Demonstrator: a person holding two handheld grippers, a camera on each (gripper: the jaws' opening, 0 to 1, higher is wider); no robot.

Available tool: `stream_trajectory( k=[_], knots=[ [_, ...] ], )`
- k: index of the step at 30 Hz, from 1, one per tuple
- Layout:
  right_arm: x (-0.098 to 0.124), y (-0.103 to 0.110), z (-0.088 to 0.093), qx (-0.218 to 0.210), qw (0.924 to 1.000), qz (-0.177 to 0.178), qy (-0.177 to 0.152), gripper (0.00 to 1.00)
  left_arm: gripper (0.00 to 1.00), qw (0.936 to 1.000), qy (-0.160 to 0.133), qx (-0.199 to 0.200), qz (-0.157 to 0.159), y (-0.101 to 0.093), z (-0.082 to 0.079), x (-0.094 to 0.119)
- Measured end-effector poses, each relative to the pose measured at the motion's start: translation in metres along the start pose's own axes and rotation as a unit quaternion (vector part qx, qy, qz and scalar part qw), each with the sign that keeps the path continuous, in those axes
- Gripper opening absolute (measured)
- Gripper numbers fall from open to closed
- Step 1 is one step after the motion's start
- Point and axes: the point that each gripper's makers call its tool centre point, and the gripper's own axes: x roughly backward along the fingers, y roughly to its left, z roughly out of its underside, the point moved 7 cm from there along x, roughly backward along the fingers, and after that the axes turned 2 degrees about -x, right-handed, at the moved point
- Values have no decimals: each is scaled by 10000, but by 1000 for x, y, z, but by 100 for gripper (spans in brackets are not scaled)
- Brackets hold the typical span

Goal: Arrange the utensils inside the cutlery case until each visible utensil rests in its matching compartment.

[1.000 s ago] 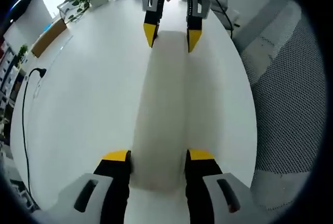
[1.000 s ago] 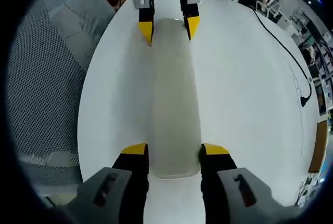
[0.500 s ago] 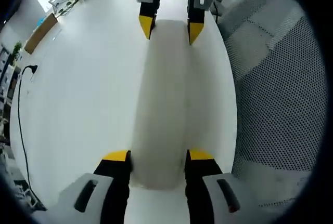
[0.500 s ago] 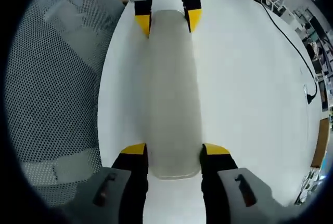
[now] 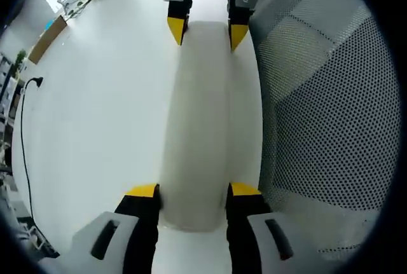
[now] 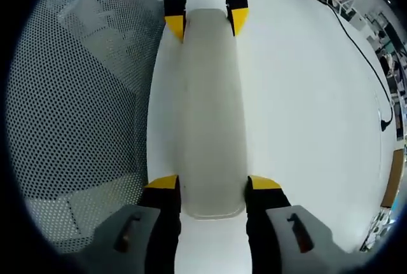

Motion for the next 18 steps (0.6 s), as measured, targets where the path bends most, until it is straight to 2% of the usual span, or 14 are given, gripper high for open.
stream_trajectory(
  k=[5, 11, 14, 18],
  knots=[
    [0, 3, 0, -53, 9999, -99, 112, 39, 42, 9998, 212, -59, 20, -3, -2, 0],
    [0, 3, 0, -66, 9999, -99, 119, 39, 42, 9997, 246, -29, 58, -1, -2, 0],
    [-1, 2, -1, -65, 9998, -106, 167, 40, 43, 9993, 358, 117, 15, -1, -3, -1],
    [1, 2, 2, -93, 9999, -127, 42, 40, 43, 9986, 516, 129, 32, -2, -5, -1]
  ],
)
